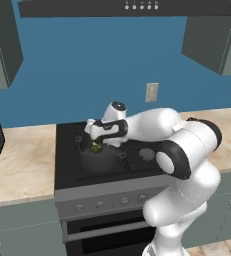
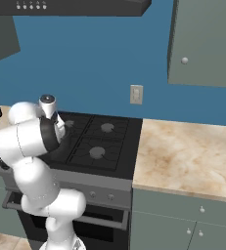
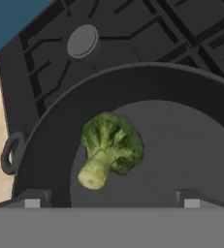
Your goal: Turn on the burner for the pot on the stove. Wait thirty seconds for the pot to heat up. Then add the broccoli to the pot.
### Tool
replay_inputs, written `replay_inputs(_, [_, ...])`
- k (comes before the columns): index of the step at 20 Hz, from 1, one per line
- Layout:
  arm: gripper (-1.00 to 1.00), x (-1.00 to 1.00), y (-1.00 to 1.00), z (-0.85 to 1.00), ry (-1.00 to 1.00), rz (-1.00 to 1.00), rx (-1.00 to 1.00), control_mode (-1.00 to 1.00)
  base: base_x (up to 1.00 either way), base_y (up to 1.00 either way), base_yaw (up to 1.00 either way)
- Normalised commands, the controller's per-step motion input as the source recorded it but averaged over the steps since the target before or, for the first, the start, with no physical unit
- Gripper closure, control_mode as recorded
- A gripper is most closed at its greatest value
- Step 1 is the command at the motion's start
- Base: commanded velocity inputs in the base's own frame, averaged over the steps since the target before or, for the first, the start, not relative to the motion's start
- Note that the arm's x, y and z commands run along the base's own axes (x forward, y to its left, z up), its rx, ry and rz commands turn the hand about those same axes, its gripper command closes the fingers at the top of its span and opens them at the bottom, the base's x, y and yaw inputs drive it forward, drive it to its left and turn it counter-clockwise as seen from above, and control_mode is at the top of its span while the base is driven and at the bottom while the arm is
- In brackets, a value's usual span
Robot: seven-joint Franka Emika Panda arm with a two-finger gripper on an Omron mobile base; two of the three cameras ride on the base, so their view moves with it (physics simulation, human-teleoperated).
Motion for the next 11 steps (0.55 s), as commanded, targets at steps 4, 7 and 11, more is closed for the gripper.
replay_inputs(4, [-1.00,-0.19,0.05,0.99,-0.16,0.00,0.00,-1.00,0.00,0.00,0.00])
replay_inputs(7, [-1.00,-0.01,0.19,1.00,-0.18,0.00,0.00,-1.00,0.00,0.00,0.00])
replay_inputs(11, [-1.00,-0.14,0.00,0.86,-0.17,0.00,0.00,-1.00,0.00,0.00,0.00])
